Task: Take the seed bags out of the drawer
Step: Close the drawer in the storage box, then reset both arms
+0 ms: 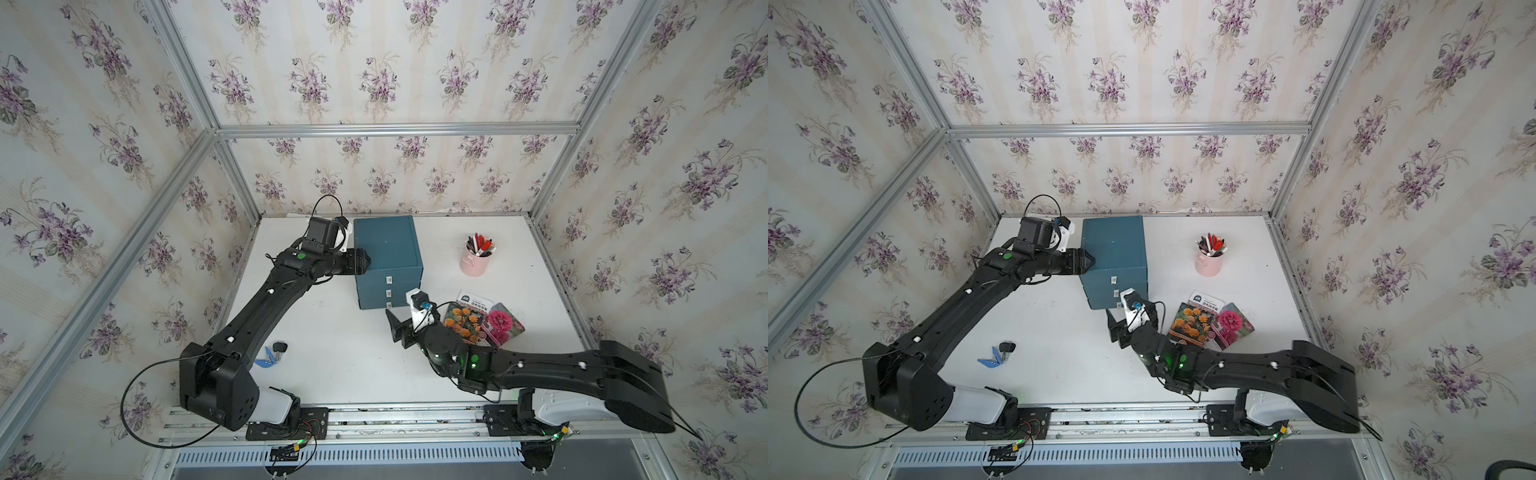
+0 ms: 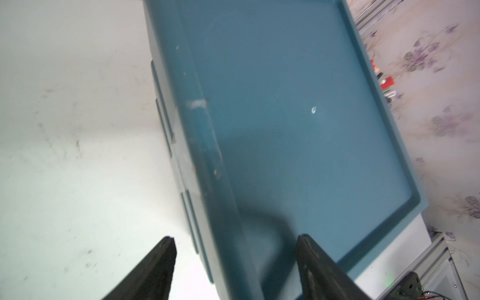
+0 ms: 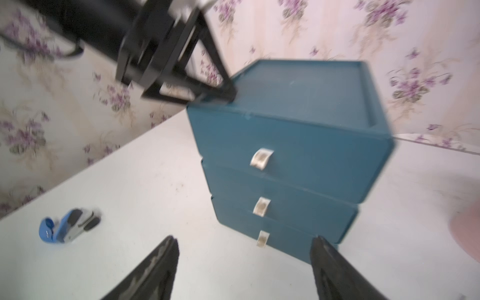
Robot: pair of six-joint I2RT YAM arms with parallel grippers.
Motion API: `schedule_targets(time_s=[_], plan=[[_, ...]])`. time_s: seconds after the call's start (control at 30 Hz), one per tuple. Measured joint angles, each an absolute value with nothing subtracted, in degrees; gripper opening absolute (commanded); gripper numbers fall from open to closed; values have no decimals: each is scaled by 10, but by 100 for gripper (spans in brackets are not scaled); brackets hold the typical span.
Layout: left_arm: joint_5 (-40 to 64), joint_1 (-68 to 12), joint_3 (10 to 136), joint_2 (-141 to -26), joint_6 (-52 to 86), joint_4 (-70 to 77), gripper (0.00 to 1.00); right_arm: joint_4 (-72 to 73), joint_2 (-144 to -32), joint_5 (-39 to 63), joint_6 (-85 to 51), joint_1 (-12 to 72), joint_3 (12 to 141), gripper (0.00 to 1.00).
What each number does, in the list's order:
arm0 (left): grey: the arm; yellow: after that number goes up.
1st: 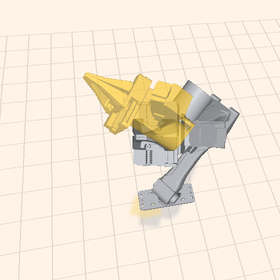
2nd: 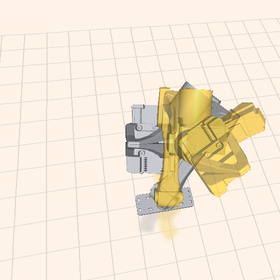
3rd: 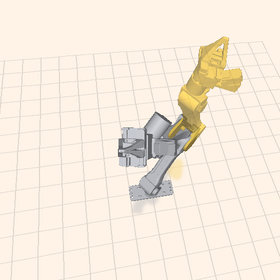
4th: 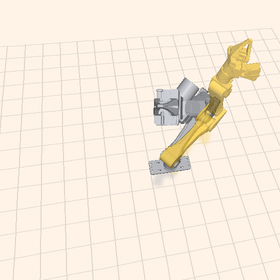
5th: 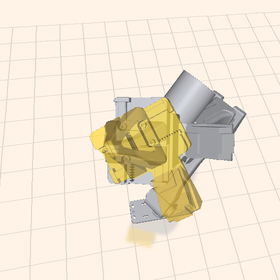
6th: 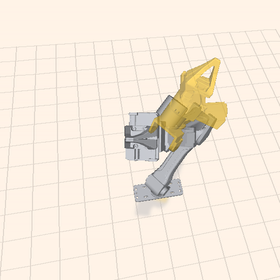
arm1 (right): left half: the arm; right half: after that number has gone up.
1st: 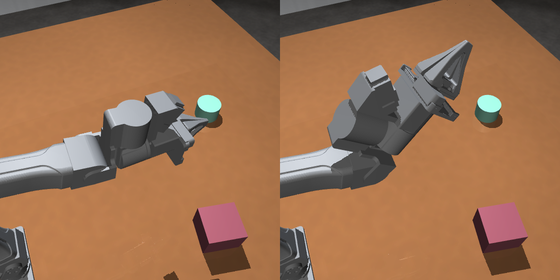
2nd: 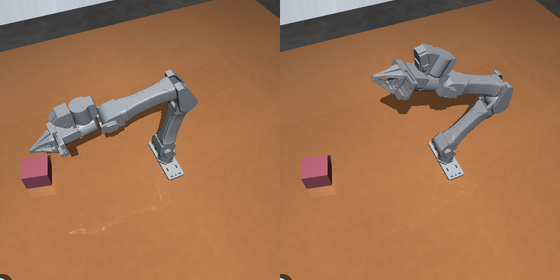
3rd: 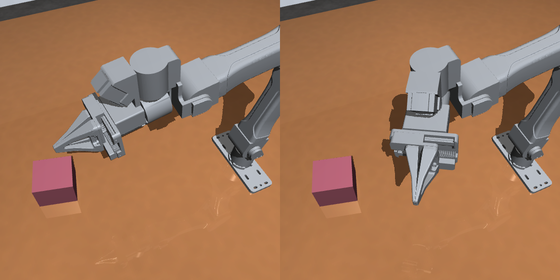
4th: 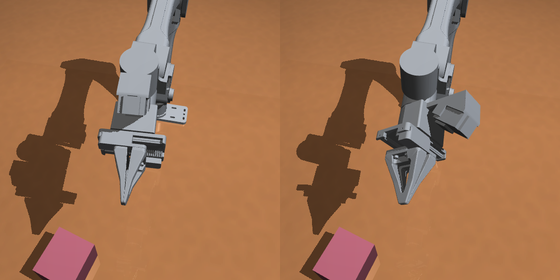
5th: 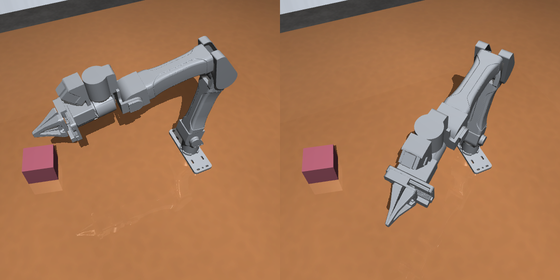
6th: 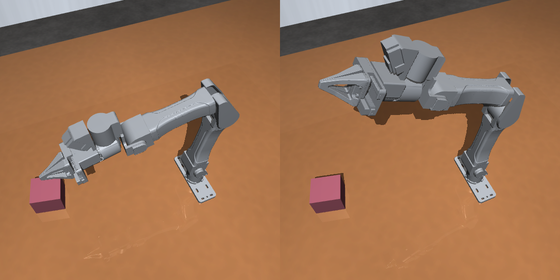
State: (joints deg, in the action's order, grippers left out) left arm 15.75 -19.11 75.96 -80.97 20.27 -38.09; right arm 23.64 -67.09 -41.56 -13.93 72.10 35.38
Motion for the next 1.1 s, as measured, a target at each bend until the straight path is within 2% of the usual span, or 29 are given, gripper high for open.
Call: schedule_targets(time_s=[0.17, 0.27, 0.37, 0.47, 0.57, 0.67, 0.77, 0.97, 1.1], plan=[[127, -191, 857, -750, 189, -425, 99, 27, -519, -472, -201, 670, 406, 96], [75, -191, 870, -695, 178, -404, 100, -69, -478, -524, -228, 601, 425, 97], [-17, -191, 816, -626, 155, -333, 100, -100, -453, -614, -244, 580, 389, 100], [-120, -186, 715, -576, 112, -235, 100, -68, -432, -658, -199, 526, 316, 98], [-227, -143, 627, -588, 109, -182, 100, -47, -425, -625, -218, 390, 280, 100], [-282, -71, 548, -614, 143, -163, 100, 0, -458, -594, -245, 259, 235, 100], [-315, -38, 448, -645, 157, -103, 100, 39, -531, -558, -264, 152, 194, 100], [-350, -17, 345, -745, 157, 13, 100, 192, -651, -549, -276, 110, 142, 100], [-348, -13, 327, -792, 149, 85, 100, 360, -708, -512, -224, 100, 119, 100]])
